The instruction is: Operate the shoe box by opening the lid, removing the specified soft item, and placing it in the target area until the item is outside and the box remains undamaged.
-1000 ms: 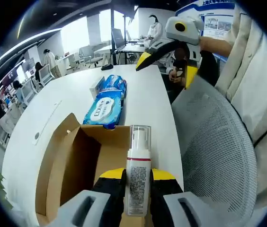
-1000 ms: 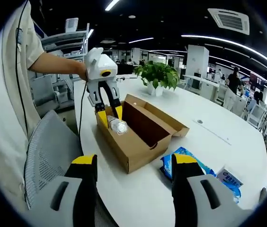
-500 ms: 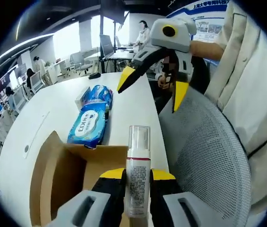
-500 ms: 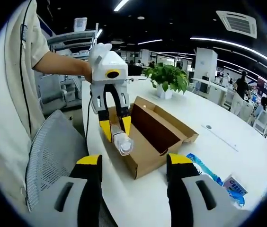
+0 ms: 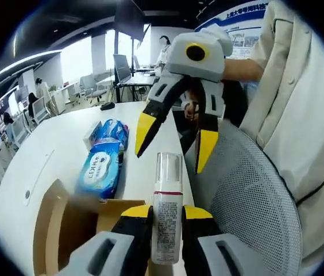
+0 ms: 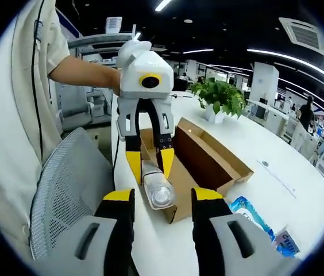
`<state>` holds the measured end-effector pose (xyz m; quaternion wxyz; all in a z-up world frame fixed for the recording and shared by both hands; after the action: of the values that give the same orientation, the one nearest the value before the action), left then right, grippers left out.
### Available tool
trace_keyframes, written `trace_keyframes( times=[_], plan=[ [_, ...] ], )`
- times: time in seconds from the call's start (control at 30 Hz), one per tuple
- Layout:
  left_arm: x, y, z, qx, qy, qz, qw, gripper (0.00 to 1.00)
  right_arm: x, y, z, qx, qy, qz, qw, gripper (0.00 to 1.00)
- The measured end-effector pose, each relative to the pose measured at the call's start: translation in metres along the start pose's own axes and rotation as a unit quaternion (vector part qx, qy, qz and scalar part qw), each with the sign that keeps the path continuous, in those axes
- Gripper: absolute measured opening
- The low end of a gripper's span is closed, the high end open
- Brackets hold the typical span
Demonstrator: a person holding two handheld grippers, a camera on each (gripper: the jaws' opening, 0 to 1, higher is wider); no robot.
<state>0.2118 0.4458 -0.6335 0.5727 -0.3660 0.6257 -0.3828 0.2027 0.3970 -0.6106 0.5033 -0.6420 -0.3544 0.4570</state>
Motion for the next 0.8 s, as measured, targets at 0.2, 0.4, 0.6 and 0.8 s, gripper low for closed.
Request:
trace_keyframes(
  times=[0.2, 0.4, 0.6, 0.8],
  plan=[
    [0.001, -0.003, -0.004, 0.009, 0.010, -0.013, 0.9998, 0.18, 0.003, -0.004, 0.006, -0.014, -0.023, 0.001, 0.9996, 0.27],
    [0.003, -0.005, -0.007, 0.012, 0.015, -0.020, 0.9996, 0.18, 0.005, -0.007, 0.009, -0.029, -0.040, 0.005, 0.9988, 0.19],
    [0.004, -0.003, -0.007, 0.013, 0.016, -0.021, 0.9996, 0.18, 0.006, -0.008, 0.010, -0.042, -0.052, 0.014, 0.9977, 0.18],
    [0.006, -0.001, -0.008, 0.016, 0.021, -0.013, 0.9996, 0.19, 0.007, -0.007, 0.012, -0.051, -0.061, 0.025, 0.9965, 0.17]
  ],
)
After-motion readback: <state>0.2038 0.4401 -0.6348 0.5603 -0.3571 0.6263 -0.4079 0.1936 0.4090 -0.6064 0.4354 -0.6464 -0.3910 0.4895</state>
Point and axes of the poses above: the point that each gripper's makers call its tool centre point, and the gripper's own axes: x roughly forward along the fingers, z roughly to its left, y roughly out of its underside, the point moved 2 cm from there along -x, roughly backward along the fingers, and after that the axes turned 15 degrees about -z, right-handed, at the moved point
